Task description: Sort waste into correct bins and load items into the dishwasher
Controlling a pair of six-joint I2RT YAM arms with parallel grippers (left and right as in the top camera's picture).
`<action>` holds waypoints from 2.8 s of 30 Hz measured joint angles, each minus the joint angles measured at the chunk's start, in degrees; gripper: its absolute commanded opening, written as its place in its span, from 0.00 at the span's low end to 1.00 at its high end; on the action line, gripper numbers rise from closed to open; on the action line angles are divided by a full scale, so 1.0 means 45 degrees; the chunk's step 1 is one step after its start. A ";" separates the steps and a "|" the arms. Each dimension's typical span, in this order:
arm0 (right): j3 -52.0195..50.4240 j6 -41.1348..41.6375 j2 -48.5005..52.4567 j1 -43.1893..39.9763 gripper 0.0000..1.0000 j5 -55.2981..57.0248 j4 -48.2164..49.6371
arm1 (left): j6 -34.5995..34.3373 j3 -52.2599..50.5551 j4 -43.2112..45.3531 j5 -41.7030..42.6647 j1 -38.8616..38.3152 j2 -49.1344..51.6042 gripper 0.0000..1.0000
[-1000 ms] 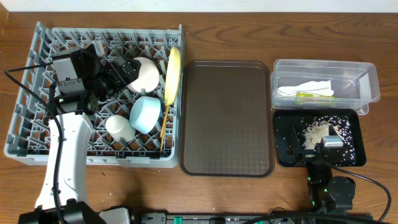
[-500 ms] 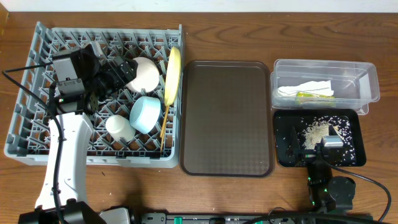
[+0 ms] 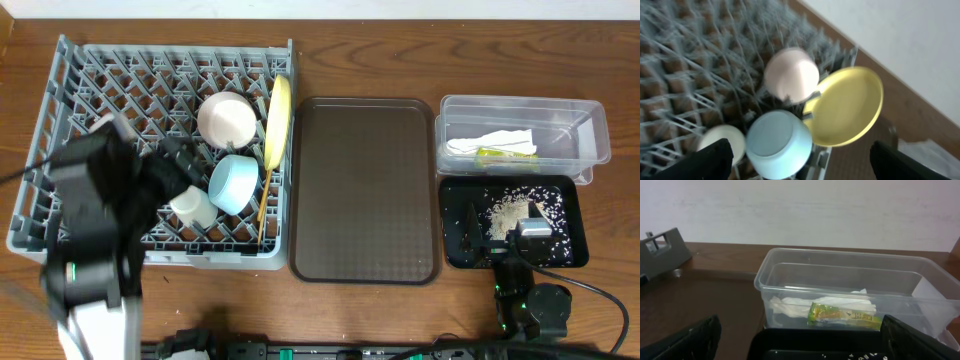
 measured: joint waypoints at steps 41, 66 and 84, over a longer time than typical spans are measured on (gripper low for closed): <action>0.0000 0.0005 -0.0005 0.0000 0.99 -0.0029 -0.0024 | 0.1423 -1.3658 0.9593 -0.2987 -0.2924 -1.1599 0.91; 0.0000 0.0000 0.0000 0.0000 0.99 -0.0029 -0.0024 | 0.4473 -1.3585 0.9165 -0.2885 -0.2948 -1.1589 0.98; 0.0000 0.0000 0.0000 0.0000 0.99 -0.0029 -0.0024 | 0.4575 -1.3585 0.9165 -0.2885 -0.2948 -1.1589 0.98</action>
